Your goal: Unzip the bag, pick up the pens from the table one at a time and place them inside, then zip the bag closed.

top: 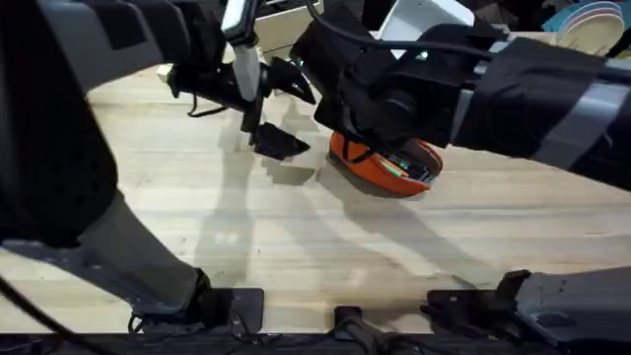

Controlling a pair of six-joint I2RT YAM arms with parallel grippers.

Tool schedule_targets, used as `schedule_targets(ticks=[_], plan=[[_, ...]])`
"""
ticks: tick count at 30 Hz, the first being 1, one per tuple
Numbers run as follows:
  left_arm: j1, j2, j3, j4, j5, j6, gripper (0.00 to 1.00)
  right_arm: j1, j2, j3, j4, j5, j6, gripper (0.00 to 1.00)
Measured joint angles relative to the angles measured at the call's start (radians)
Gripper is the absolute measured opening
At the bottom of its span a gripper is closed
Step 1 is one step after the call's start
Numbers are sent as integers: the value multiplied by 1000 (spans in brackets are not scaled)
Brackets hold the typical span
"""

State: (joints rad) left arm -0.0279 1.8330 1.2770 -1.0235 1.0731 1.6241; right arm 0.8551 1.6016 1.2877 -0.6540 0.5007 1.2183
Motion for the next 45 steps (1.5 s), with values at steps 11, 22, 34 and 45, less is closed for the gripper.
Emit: schedule_targets(ticks=[11,22,34,45], plan=[[-84,105,0,44,64,-1,993,0,0,0,0,0,0,30],[-161,128,0,154,87,0,994,0,0,0,0,0,0,30],[-174,145,0,180,86,1,485,0,0,0,0,0,0,30],[-174,145,0,189,85,0,47,0,0,0,-11,-7,0,30]])
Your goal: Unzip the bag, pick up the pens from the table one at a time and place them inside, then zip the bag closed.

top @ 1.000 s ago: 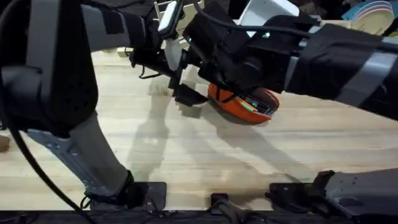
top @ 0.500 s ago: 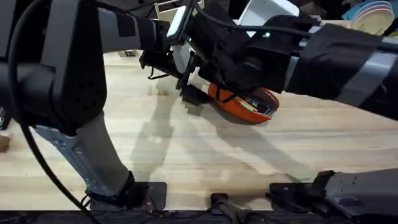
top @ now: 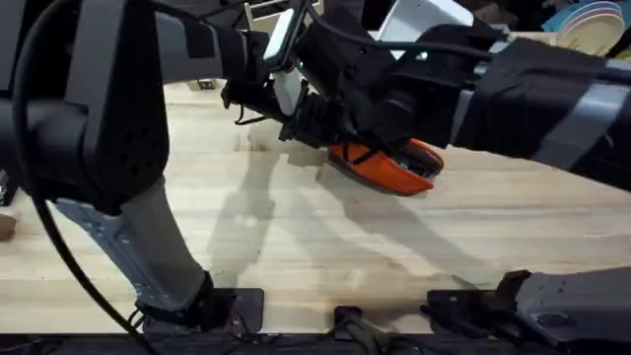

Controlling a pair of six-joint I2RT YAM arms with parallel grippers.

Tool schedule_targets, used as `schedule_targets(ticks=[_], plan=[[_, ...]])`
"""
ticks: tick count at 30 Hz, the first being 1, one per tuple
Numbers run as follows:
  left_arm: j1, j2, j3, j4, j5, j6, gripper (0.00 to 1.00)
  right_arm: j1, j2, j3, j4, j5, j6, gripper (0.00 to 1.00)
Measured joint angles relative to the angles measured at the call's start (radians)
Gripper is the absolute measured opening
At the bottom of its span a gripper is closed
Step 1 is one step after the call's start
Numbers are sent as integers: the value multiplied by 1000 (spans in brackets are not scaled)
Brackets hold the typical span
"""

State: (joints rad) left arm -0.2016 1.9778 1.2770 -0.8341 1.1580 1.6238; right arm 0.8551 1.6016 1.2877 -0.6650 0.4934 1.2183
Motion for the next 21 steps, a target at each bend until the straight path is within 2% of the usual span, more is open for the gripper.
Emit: schedule_targets(ticks=[11,21], plan=[[0,0,0,0,2,0,45,-3,-39,0,-90,-1,0,30],[0,0,0,-3,0,0,45,-70,-79,0,-300,-4,-1,29]])
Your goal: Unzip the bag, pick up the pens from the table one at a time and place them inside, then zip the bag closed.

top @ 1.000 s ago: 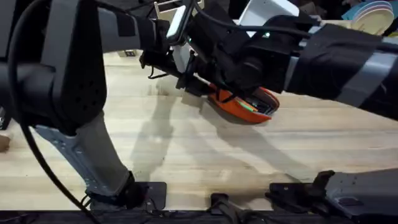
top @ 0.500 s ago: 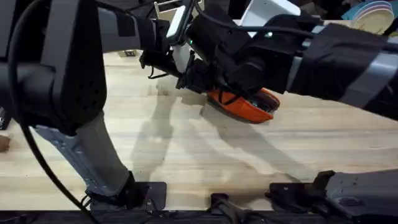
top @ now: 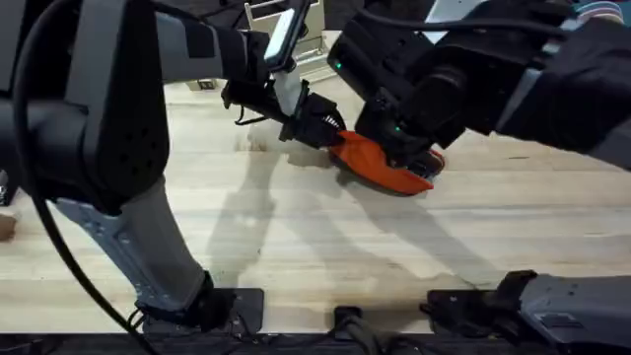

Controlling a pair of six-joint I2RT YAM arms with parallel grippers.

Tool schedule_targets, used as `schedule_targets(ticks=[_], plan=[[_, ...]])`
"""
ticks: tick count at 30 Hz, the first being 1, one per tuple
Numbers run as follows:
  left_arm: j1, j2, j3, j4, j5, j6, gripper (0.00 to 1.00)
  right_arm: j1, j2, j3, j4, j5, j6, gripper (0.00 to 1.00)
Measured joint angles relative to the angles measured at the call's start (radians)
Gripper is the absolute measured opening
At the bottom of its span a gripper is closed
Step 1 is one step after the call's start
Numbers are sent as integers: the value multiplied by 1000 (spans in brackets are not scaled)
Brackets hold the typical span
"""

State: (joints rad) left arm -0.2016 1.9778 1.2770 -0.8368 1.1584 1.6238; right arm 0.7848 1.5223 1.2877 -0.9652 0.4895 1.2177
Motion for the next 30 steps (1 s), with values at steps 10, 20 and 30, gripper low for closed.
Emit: schedule_targets(ticks=[10,20,30], plan=[[-3,0,0,-1,0,0,45,-125,0,0,-182,-15,-8,30],[-4,0,0,-8,0,0,45,-279,0,0,-243,-23,-92,30],[-15,0,0,-8,2,0,45,-401,0,-44,-239,-53,-149,30]])
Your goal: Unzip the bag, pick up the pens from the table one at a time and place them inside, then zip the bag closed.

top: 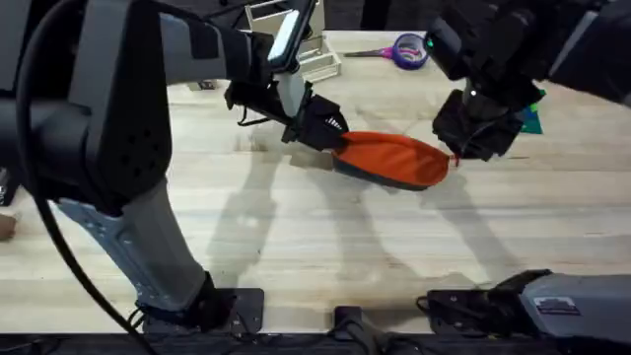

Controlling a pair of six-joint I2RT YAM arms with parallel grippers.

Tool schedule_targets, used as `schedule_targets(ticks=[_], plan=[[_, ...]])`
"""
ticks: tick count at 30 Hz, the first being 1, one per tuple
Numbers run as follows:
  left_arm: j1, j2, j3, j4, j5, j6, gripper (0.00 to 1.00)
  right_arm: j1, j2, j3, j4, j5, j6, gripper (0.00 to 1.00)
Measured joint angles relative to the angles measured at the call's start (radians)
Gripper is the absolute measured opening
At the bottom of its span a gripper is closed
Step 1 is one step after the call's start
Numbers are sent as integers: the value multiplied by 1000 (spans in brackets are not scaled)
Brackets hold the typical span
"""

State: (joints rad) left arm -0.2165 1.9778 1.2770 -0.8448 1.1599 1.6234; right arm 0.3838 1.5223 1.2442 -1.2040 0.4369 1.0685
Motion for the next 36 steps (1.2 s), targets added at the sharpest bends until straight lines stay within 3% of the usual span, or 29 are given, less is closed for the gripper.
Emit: schedule_targets(ticks=[12,28,29,35,36], plan=[[-6,0,0,-4,8,0,45,-55,-5,-212,159,-14,-3,30],[-7,0,0,-3,6,0,45,-55,-16,-197,144,-7,-52,31],[-7,0,0,-3,5,0,45,-55,-16,-186,135,-6,-62,60],[-3,0,0,0,-5,0,45,-75,-16,-107,70,47,-132,914],[-3,0,0,0,-5,0,45,-75,-16,-94,69,50,-145,975]])
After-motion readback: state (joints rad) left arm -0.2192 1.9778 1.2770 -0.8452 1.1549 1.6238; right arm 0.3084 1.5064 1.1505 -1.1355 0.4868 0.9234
